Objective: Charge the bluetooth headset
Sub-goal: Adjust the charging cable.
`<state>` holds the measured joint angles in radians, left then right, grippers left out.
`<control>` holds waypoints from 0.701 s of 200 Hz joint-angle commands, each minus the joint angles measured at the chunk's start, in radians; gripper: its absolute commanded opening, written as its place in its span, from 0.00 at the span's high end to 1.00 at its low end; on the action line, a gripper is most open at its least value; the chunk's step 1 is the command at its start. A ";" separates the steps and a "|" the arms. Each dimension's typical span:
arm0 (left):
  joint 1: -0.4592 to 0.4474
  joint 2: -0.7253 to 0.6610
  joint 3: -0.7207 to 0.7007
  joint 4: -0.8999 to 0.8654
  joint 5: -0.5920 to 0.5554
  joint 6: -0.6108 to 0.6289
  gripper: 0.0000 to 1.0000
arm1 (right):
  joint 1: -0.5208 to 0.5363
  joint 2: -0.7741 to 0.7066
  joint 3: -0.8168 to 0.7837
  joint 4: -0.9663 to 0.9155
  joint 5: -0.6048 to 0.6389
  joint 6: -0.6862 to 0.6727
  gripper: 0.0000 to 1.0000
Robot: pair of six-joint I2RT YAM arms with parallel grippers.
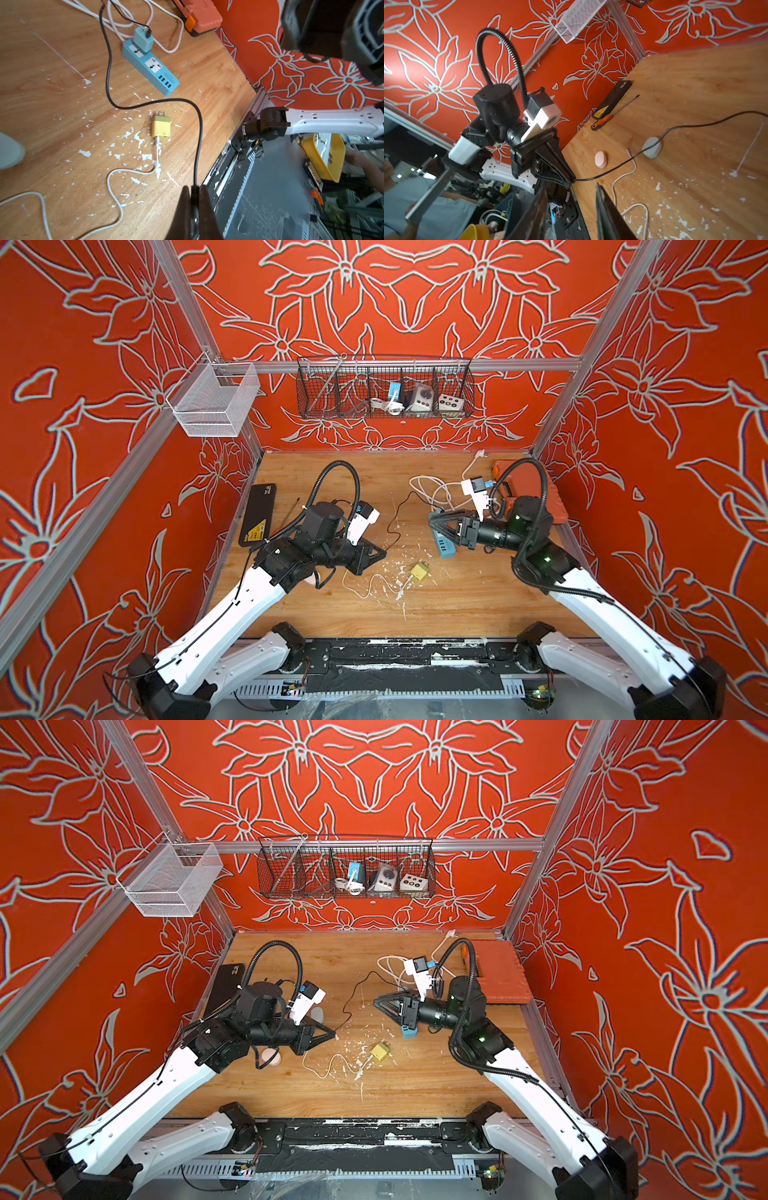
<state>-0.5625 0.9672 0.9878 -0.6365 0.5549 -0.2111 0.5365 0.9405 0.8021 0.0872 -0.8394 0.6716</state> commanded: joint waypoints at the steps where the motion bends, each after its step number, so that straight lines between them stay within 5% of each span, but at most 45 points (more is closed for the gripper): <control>1: 0.006 0.040 0.042 -0.093 0.119 0.077 1.00 | 0.011 0.057 0.001 -0.178 -0.050 -0.197 0.61; 64: 0.006 0.102 0.070 -0.144 0.287 0.149 1.00 | 0.135 0.124 0.062 -0.156 -0.129 -0.326 0.51; 140: 0.006 0.079 0.071 -0.128 0.352 0.165 1.00 | 0.223 0.226 0.112 -0.195 -0.186 -0.380 0.47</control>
<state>-0.5617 1.0672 1.0412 -0.7620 0.8516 -0.0780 0.7380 1.1519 0.8860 -0.0834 -0.9817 0.3431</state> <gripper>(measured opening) 0.051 0.518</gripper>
